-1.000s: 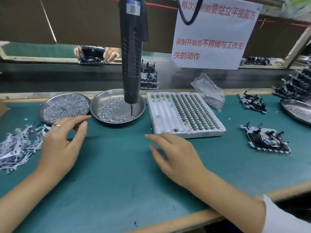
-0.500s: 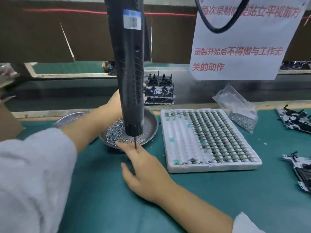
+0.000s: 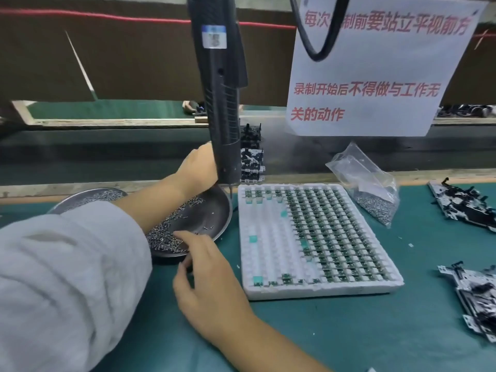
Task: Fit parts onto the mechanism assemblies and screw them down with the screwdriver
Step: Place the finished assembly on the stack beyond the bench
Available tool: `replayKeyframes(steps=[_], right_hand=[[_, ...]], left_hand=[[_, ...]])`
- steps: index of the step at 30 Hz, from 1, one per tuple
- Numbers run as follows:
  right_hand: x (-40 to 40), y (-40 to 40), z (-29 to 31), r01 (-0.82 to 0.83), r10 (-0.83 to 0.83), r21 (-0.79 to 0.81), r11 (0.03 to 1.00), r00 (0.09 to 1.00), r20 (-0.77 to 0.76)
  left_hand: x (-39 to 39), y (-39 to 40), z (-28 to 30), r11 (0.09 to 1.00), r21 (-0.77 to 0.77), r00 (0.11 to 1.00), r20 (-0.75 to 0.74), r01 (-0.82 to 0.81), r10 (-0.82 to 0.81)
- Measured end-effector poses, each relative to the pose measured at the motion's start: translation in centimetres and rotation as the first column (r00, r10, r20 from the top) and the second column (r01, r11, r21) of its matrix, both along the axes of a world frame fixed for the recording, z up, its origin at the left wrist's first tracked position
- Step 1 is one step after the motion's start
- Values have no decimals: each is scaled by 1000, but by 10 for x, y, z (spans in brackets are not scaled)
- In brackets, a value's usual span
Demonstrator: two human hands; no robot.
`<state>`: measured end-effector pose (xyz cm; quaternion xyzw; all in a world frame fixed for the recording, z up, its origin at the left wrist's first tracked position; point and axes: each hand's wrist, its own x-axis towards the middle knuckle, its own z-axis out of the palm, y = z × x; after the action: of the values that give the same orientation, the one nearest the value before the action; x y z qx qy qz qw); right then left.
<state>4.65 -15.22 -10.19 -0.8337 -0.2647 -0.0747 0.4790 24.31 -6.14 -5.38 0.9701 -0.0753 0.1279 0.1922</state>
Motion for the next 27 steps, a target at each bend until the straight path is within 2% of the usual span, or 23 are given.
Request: replayKeyframes(steps=[5, 9, 12, 15, 18, 20, 23, 25, 27], right_hand=[[0, 0, 0, 24, -24, 25, 999, 1000, -10], [1, -1, -2, 67, -65, 89, 994, 998, -22], [1, -1, -2, 80, -81, 127, 989, 997, -1], [0, -2, 1, 85, -89, 221, 972, 996, 6], [1, -2, 2, 121, -120, 340, 932, 992, -23], [0, -1, 2, 139, -131, 363, 921, 990, -46], [-7, 0, 1, 124, -133, 314, 941, 991, 9], [-15, -3, 3, 31, -62, 247, 968, 991, 120], [-23, -7, 4, -115, 99, 46, 992, 961, 260]], left_hand=[[-26, 0, 15, 998, -46, 980, 199, 34, -25], [-50, 22, 41, 962, -270, 957, 267, -38, 113], [-89, 54, 57, 942, -335, 934, 330, -22, 139], [-146, 91, 57, 978, -209, 915, 388, -26, 108], [-210, 116, 45, 999, -8, 923, 384, 36, -30], [-248, 122, 30, 996, 41, 925, 371, 73, -83], [-288, 117, 0, 990, 74, 919, 370, 117, -137], [-302, 112, -17, 986, 104, 921, 354, 133, -162], [-305, 109, -28, 985, 118, 929, 334, 128, -161]])
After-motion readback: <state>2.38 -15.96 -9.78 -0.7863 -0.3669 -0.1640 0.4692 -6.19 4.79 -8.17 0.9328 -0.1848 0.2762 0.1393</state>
